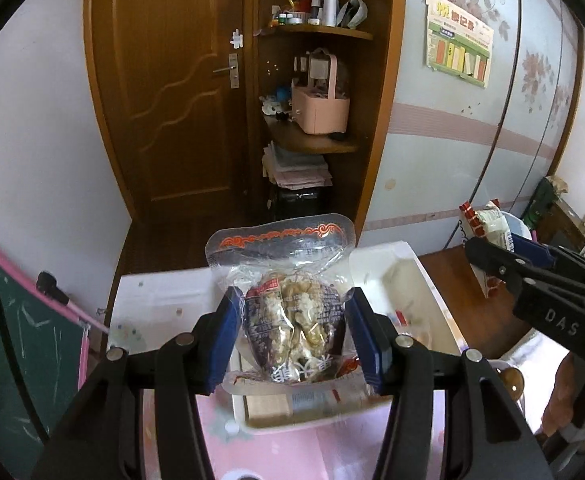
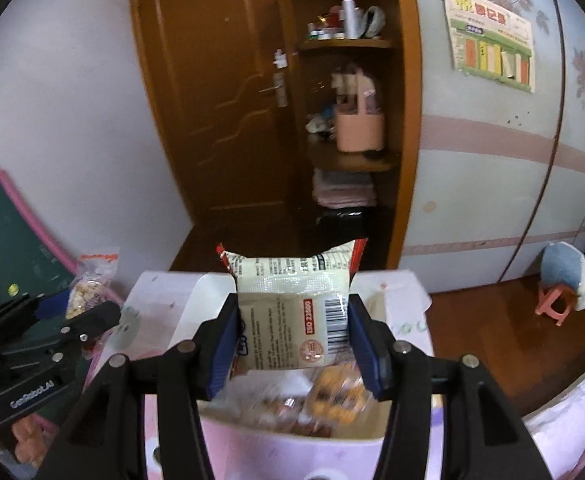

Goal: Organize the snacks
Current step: 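Lift both packs and carry them over the white basket, then open both tools to drop the packs into the basket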

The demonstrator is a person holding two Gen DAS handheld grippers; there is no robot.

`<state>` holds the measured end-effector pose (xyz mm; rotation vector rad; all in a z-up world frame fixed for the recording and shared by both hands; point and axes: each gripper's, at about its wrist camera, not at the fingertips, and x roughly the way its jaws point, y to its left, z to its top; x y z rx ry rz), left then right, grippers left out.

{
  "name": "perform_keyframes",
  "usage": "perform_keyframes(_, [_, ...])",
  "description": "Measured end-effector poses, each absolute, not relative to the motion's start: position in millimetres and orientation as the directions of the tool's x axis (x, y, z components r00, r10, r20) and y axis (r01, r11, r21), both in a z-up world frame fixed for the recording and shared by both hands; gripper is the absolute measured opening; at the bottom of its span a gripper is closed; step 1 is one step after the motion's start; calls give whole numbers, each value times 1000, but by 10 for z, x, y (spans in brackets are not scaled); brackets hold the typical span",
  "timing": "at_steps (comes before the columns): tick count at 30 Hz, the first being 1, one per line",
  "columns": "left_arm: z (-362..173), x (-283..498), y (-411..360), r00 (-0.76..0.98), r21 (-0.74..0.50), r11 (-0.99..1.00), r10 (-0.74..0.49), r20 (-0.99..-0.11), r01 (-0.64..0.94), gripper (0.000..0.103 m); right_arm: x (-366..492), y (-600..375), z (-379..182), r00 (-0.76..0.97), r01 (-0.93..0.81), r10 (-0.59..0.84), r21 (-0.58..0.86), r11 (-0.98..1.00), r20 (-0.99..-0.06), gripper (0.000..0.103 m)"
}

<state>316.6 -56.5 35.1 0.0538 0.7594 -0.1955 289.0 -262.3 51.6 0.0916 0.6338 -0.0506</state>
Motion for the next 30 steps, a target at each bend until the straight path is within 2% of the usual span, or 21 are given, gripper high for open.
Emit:
perform_keyframes(11, [-279, 4033, -709, 607, -3, 991, -87, -790, 137, 52, 3606, -2725, 68, 735, 165, -96, 39, 986, -672, 53])
perform_keyframes(17, [-481, 4168, -724, 587, -3, 993, -74, -806, 121, 56, 3798, -2734, -160, 688, 169, -66, 71, 983, -723, 56])
perform_keyframes(18, [-497, 4199, -730, 587, -2, 993, -70, -807, 115, 57, 3814, -2729, -182, 683, 168, -60, 76, 983, -728, 58])
perform_keyframes(19, [-502, 4196, -729, 586, 0, 994, -66, -808, 112, 63, 3826, -2730, -202, 677, 168, -53, 84, 982, -734, 60])
perform_keyframes(20, [-505, 4207, -732, 586, -3, 994, -67, -807, 109, 76, 3828, -2732, -218, 673, 170, -45, 95, 981, -738, 63])
perform_keyframes(22, [-479, 4185, -717, 601, -5, 995, -64, -797, 99, 90, 3829, -2750, -250, 668, 173, -26, 121, 977, -743, 66])
perform_keyframes(26, [-459, 4146, -689, 607, -26, 995, -77, -791, 93, 98, 3822, -2807, -299, 660, 187, -11, 151, 971, -751, 72])
perform_keyframes(30, [-467, 4107, -673, 602, -10, 997, -56, -797, 79, 98, 3803, -2851, -313, 657, 207, -21, 153, 966, -753, 73])
